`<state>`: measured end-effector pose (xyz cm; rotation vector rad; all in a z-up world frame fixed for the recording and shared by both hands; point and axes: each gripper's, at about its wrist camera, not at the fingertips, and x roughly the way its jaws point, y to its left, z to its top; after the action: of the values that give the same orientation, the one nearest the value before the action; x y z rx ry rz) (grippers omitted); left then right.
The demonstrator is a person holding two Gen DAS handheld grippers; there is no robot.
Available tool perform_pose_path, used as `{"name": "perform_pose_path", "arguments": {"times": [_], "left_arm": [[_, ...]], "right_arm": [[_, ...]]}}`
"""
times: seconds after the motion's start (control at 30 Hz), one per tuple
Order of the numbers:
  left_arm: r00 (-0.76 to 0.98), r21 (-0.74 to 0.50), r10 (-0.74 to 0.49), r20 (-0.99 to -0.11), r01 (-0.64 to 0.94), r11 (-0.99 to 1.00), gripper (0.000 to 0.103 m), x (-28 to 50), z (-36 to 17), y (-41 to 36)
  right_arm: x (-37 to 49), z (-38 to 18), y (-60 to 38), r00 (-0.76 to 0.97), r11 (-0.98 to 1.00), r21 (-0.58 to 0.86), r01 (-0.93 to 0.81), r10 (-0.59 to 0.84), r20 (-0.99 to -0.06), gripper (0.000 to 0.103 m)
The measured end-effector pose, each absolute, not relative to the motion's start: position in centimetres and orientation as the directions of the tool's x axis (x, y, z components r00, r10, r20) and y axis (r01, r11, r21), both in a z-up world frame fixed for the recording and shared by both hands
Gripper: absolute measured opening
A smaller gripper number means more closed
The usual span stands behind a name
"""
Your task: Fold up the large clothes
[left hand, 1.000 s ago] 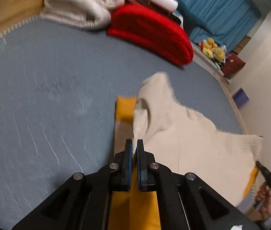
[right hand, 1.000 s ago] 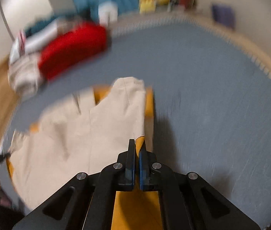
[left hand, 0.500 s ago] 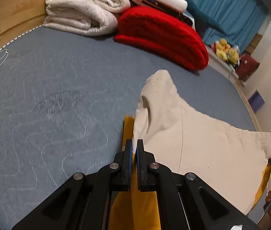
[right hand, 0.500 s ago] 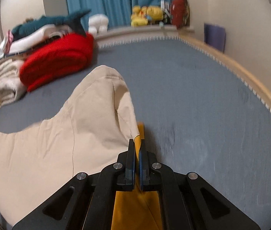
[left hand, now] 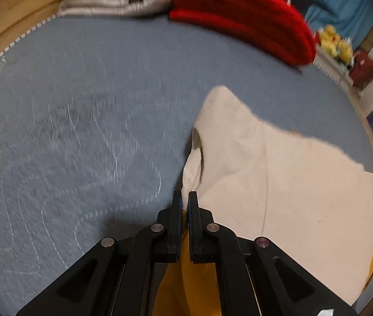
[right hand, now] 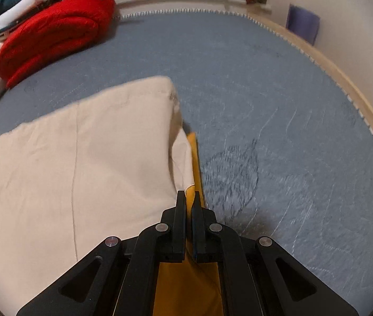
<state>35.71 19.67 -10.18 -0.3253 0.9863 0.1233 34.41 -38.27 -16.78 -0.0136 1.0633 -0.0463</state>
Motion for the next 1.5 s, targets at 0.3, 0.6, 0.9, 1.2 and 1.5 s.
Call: {"name": "perform_pose_path", "arguments": {"times": [0.3, 0.6, 0.9, 1.2, 1.5], "left_arm": [[0.499, -0.208, -0.085, -0.863, -0.197, 0.958, 0.018, 33.9, -8.6, 18.9], [0.263, -0.341, -0.403, -0.876, 0.253, 0.906, 0.028, 27.9, -9.6, 13.3], [0.175, -0.184, -0.250, -0.952, 0.321, 0.929, 0.023, 24.1, -13.6, 13.5], [0.152, -0.062, -0.113, -0.982, 0.306, 0.950, 0.022, 23.5, -14.3, 14.2], [0.415, 0.226, 0.169, -0.894, 0.092, 0.970, 0.022, 20.9, -6.4, 13.5]], "right_arm": [[33.0, -18.2, -39.7, 0.373, 0.997, -0.044, 0.067, -0.066, -0.925, 0.019], [27.3, -13.3, -40.7, 0.388, 0.983, 0.106, -0.148, 0.156, -0.908, 0.029], [20.7, -19.6, -43.1, 0.108, 0.937, -0.009, -0.350, 0.031, -0.994, 0.028], [19.7, -19.8, -45.7, 0.053, 0.951, -0.084, -0.297, -0.071, -0.996, 0.029], [19.5, -8.2, -44.2, 0.415, 0.966, -0.220, -0.133, -0.147, -0.898, 0.029]]}}
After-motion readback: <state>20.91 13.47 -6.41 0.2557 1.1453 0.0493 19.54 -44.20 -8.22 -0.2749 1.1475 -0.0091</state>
